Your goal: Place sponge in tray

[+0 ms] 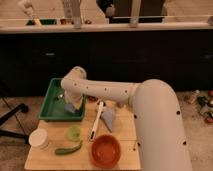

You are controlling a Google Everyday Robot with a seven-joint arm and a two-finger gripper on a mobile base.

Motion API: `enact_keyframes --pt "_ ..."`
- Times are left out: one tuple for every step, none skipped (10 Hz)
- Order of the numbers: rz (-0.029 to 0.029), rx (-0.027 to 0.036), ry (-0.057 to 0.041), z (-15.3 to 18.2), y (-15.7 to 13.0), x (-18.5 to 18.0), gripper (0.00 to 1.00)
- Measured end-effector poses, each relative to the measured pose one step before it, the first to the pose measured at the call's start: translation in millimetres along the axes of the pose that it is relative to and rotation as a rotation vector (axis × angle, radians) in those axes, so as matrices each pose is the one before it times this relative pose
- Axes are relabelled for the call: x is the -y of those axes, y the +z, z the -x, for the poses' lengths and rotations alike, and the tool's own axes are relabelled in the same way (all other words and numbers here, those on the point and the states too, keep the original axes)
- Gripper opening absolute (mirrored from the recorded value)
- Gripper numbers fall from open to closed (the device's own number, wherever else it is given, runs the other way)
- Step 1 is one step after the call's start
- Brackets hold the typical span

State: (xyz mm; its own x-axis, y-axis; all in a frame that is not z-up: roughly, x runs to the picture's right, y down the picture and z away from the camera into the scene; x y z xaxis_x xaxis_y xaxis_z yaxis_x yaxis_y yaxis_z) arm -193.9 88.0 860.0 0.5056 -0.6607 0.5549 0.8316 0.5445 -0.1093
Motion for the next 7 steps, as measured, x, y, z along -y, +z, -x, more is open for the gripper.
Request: enact_keyframes --pt "-0.00126 0.0005 -0.00072 0.2 0.07 0.37 0.0" --pt "-0.00751 -0.00174 -0.0031 0.34 0.11 1.13 0.0" --pt "-0.00878 -0.00036 -0.00338 1.53 -0.18 1.98 0.0" --pt "-0.01051 -0.00069 -0.00623 1.97 -0.12 2.96 0.0" --pt "-0.01388 0.00188 -0.00918 1.37 -0.14 2.33 0.0" --pt "-0.01539 0.0053 -0.00775 0.38 -0.1 1.17 0.0" --pt "-0.01501 0.0069 -0.00774 -0.09 -0.23 0.66 0.0"
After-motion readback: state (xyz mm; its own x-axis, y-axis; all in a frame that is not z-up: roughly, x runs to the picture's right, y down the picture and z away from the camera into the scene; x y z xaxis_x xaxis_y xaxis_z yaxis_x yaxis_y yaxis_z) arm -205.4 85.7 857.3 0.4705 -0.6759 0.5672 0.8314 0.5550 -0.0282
